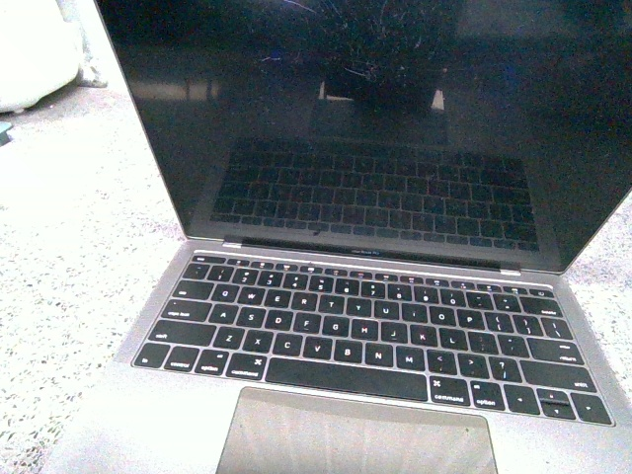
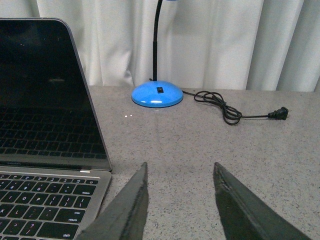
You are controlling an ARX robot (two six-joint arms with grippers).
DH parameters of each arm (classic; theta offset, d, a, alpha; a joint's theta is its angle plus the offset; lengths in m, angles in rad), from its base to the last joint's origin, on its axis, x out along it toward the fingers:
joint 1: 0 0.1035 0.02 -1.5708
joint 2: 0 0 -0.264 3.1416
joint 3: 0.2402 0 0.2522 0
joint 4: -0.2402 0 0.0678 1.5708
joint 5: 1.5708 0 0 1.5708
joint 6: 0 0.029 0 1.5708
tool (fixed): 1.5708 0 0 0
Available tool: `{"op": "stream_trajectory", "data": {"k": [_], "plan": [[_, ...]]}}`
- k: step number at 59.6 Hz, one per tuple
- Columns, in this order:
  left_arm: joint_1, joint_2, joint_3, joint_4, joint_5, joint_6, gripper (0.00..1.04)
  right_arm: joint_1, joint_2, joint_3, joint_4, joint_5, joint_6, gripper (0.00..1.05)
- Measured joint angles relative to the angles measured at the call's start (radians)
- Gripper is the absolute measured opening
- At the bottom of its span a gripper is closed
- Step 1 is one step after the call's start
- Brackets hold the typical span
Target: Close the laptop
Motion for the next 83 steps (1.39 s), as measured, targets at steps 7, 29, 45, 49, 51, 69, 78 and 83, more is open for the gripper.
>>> {"op": "stream_trajectory", "data": {"k": [7, 29, 45, 49, 51, 69, 78, 83], "plan": [[0.002, 0.003, 0.001, -0.004, 0.010, -0.003, 0.18, 0.021, 0.008, 0.000, 0.011, 0.071, 0.024, 0.16], [0.037, 0.113, 0.074, -0.189, 0.129, -0.224, 0.04, 0.181, 0.067, 0.013, 0.084, 0.490, 0.161, 0.01], [-0.139, 0.267, 0.166, -0.086, -0.034, -0.201, 0.04, 0.108, 0.137, 0.079, 0.131, 0.322, 0.086, 0.01], [-0.184, 0.319, 0.200, -0.053, -0.054, -0.183, 0.04, 0.071, 0.194, 0.099, 0.179, 0.259, 0.058, 0.01], [-0.202, 0.353, 0.224, -0.030, -0.054, -0.174, 0.04, 0.052, 0.226, 0.112, 0.202, 0.228, 0.042, 0.01], [-0.186, 0.650, 0.425, 0.113, -0.009, -0.077, 0.04, -0.136, 0.629, 0.302, 0.408, -0.063, -0.104, 0.01], [-0.179, 0.768, 0.578, 0.130, 0.000, -0.047, 0.04, -0.171, 0.795, 0.455, 0.433, -0.134, -0.179, 0.01], [-0.180, 0.820, 0.643, 0.132, 0.000, -0.029, 0.04, -0.166, 0.865, 0.533, 0.426, -0.148, -0.208, 0.01]]}}
